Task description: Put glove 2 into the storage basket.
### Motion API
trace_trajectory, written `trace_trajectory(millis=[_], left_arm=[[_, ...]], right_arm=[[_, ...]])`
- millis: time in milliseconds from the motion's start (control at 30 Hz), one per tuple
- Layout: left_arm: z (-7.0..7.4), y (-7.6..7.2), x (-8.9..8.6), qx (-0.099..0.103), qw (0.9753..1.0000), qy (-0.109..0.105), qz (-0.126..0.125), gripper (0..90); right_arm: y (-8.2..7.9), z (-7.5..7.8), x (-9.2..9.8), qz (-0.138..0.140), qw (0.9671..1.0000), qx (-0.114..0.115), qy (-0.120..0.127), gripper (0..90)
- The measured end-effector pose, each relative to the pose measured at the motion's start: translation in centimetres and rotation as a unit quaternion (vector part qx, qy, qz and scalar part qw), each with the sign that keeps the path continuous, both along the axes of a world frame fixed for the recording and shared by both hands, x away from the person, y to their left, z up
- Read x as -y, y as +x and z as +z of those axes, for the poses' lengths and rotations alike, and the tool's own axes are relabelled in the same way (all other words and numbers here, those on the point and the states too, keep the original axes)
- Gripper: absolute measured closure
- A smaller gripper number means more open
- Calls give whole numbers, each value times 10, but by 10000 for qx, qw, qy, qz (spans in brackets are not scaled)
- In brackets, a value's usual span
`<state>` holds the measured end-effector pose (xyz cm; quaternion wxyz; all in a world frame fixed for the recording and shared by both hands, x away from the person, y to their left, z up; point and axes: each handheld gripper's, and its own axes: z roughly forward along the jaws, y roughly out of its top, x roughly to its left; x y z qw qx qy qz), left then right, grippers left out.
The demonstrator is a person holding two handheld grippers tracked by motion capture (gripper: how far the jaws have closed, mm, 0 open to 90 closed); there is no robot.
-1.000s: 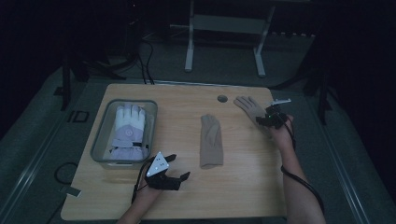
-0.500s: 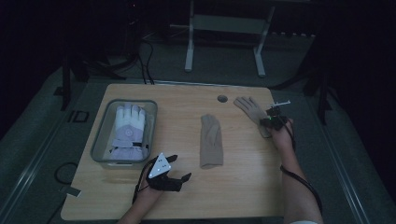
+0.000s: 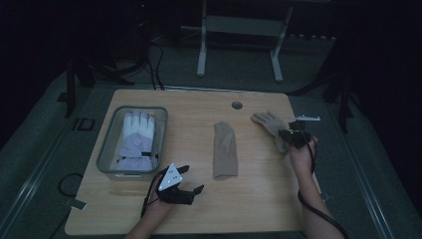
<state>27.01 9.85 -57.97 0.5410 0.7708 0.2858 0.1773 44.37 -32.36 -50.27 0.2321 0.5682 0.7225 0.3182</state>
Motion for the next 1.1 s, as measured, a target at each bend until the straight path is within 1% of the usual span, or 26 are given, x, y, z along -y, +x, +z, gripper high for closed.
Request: trace_trajectory(millis=[33, 67, 100, 133, 167, 233, 267, 300, 367, 433, 467, 600, 633, 667, 733, 800, 833, 867, 900, 933, 967, 1000, 1100], left_arm=[[0, 0, 0, 2, 10000, -11, -13, 137], [0, 0, 1, 9, 10000, -1, -13, 137], [0, 0, 1, 4, 10000, 11, -19, 137], [0, 0, 2, 5, 10000, 12, -29, 136], [0, 0, 1, 0, 10000, 3, -30, 137], [0, 0, 1, -13, 10000, 7, -43, 137], [1, 0, 1, 0, 10000, 7, -53, 137], [1, 0, 1, 0, 10000, 11, -61, 137], [1, 0, 1, 14, 10000, 16, -74, 136], [1, 0, 1, 11, 10000, 13, -81, 137], [1, 0, 2, 16, 10000, 23, -84, 137], [1, 0, 2, 25, 10000, 32, -89, 137], [1, 0, 1, 18, 10000, 26, -87, 137], [0, 0, 1, 14, 10000, 32, -87, 137], [0, 0, 1, 10, 10000, 33, -89, 137], [0, 0, 1, 0, 9999, 30, -101, 137], [0, 0, 2, -5, 9999, 36, -110, 137], [0, 0, 2, 3, 9999, 48, -121, 137], [0, 0, 2, 14, 9999, 48, -132, 137], [0, 0, 3, 19, 9999, 56, -145, 137], [0, 0, 3, 21, 9999, 68, -147, 137], [0, 0, 3, 22, 9999, 62, -145, 137], [0, 0, 3, -11, 9999, 23, -154, 137]], right_arm=[[-5, 0, -1, 43, 10000, -12, 2, 824], [-11, -1, -3, 25, 10000, 23, -43, 824], [-19, -1, -6, 32, 9999, 41, -157, 824], [-24, -2, -7, 43, 9998, 40, -176, 823], [-29, -2, -7, 50, 9999, 52, -123, 823], [-38, -5, -9, 133, 9998, 21, -176, 821], [-41, -6, -9, 143, 9998, 33, -145, 819], [-43, -9, -8, 184, 9998, -21, -118, 818], [-46, -15, -7, 169, 9998, -72, -84, 815], [-48, -22, -8, 209, 9995, -150, -160, 813], [-49, -26, -8, 205, 9995, -183, -146, 812], [-50, -44, -6, 213, 9990, -332, -225, 799], [-52, -46, -5, 235, 9992, -247, -187, 792], [-52, -46, -4, 237, 9993, -254, -129, 770], [-53, -44, -2, 322, 9991, -260, -23, 700], [-53, -39, 0, 377, 9991, -197, 68, 649], [-53, -36, 2, 461, 9987, -143, 131, 609], [-51, -33, 2, 563, 9983, -84, 106, 580], [-49, -29, 3, 594, 9982, 6, 5, 544], [-46, -27, 3, 626, 9980, 34, -2, 528], [-42, -24, 4, 737, 9972, 97, 18, 520], [-39, -22, 4, 795, 9967, 149, -20, 514], [-27, -22, 2, 1090, 9936, 240, -194, 491]])
